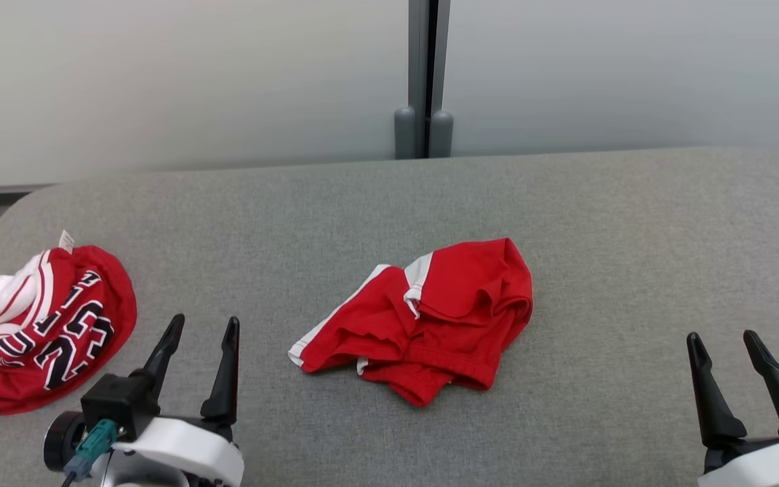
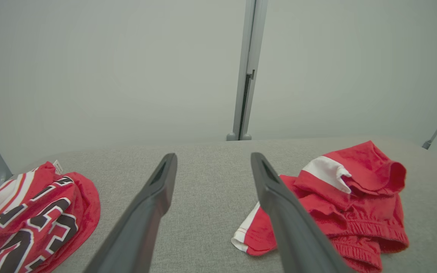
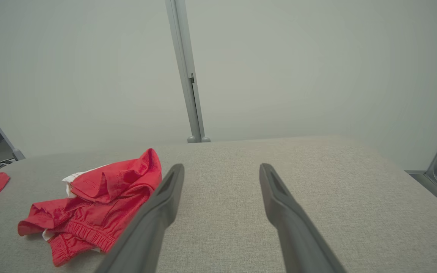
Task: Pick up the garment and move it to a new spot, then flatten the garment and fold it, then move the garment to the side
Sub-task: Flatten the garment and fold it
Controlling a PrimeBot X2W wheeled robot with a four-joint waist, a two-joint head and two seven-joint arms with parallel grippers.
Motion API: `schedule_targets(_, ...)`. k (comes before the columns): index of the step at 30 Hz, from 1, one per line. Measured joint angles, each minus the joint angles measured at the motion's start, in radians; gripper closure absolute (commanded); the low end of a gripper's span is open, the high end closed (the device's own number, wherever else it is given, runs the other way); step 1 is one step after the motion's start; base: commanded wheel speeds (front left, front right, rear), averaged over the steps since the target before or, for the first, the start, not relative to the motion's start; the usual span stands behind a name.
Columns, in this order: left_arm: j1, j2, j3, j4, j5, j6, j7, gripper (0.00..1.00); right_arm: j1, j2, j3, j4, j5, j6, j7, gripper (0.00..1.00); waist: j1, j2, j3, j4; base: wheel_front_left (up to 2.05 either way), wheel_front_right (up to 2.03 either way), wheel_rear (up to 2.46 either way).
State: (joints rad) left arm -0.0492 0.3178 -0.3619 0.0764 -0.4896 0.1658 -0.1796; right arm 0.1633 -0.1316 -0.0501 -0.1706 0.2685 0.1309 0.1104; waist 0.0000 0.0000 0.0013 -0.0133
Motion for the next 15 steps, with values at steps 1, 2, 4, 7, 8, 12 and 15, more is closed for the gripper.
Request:
schedule_targets(1, -0.006, -0.002, -0.001, -0.003, 0.002, 0.002, 0.000, 0.00, -0.002, -0.005, 0.005, 0.000, -0.002, 0.000, 0.000, 0.00, 0.0000, 0.0000, 0.008, 0.001, 0.00, 0.00, 0.00)
schedule_targets(2, -0.016, -0.005, -0.004, -0.005, 0.006, 0.002, 0.000, 0.00, -0.009, -0.008, 0.011, 0.001, -0.001, 0.000, 0.001, 0.00, 0.0000, 0.0000, 0.018, 0.003, 0.00, 0.00, 0.00)
schedule_targets(4, -0.042, -0.012, -0.010, -0.012, 0.009, 0.002, -0.001, 0.00, -0.030, -0.014, 0.033, 0.002, 0.000, 0.000, 0.002, 0.00, 0.0000, 0.0000, 0.040, 0.009, 0.00, 0.00, 0.00)
schedule_targets(7, -0.084, -0.022, -0.022, -0.016, 0.025, 0.002, -0.006, 0.00, -0.073, -0.026, 0.085, 0.023, 0.000, 0.000, 0.010, 0.00, 0.0000, 0.0000, 0.081, 0.024, 0.00, 0.00, 0.00)
schedule_targets(8, -0.100, -0.027, -0.027, -0.016, 0.030, 0.002, -0.007, 0.00, -0.090, -0.027, 0.107, 0.032, 0.002, 0.000, 0.012, 0.00, 0.0000, 0.0000, 0.095, 0.031, 0.00, 0.00, 0.00)
schedule_targets(12, -0.153, -0.049, -0.044, -0.013, 0.045, -0.007, -0.023, 0.00, -0.172, -0.039, 0.200, 0.081, 0.015, 0.000, 0.014, 0.00, 0.0000, 0.0000, 0.149, 0.067, 0.00, 0.00, 0.00)
schedule_targets(15, -0.184, -0.063, -0.052, 0.003, 0.051, -0.014, -0.037, 0.00, -0.244, -0.043, 0.262, 0.145, 0.025, 0.000, 0.013, 0.00, 0.0000, 0.0000, 0.189, 0.113, 0.00, 0.00, 0.00)
